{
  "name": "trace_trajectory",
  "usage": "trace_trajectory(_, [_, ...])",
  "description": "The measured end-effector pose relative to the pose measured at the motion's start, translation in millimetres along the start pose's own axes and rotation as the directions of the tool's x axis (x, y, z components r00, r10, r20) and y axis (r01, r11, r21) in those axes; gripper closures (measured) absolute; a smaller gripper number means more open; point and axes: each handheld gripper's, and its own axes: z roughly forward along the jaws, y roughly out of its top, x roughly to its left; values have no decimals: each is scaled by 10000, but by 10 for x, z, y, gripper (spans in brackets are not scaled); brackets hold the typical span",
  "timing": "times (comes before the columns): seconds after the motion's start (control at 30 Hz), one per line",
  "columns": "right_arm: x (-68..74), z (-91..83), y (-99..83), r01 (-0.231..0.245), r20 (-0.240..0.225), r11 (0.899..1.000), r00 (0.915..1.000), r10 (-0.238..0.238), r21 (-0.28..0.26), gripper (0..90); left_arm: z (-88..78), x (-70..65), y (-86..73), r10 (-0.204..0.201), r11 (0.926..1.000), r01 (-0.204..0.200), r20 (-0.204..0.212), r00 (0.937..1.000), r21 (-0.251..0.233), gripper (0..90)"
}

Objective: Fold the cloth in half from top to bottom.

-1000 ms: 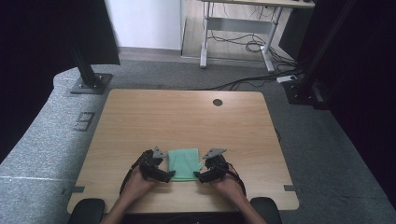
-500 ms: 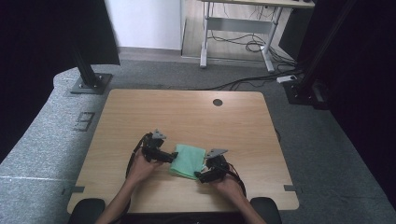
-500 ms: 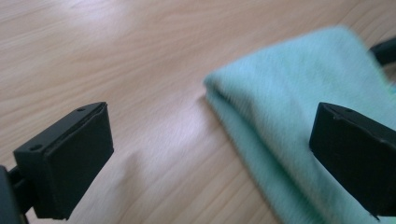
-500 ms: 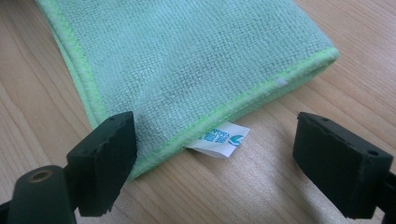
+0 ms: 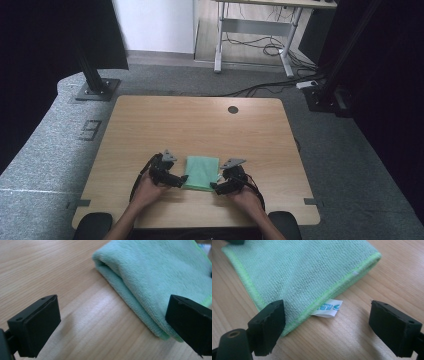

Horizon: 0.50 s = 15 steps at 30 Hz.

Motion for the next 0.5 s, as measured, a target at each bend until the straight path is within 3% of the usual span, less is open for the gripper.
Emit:
trace_trajectory(0.1, [-14,-12,0,37,206,10000,9998,-37,4,139,58,-43,-28,375,9991,-370,-244,9990,197,0])
trace_trajectory(0.5, [-91,23,32,-93,491,9999,9987,100,-145,140,145,10,-53,189,9996,-199,-496,9986,-202,0])
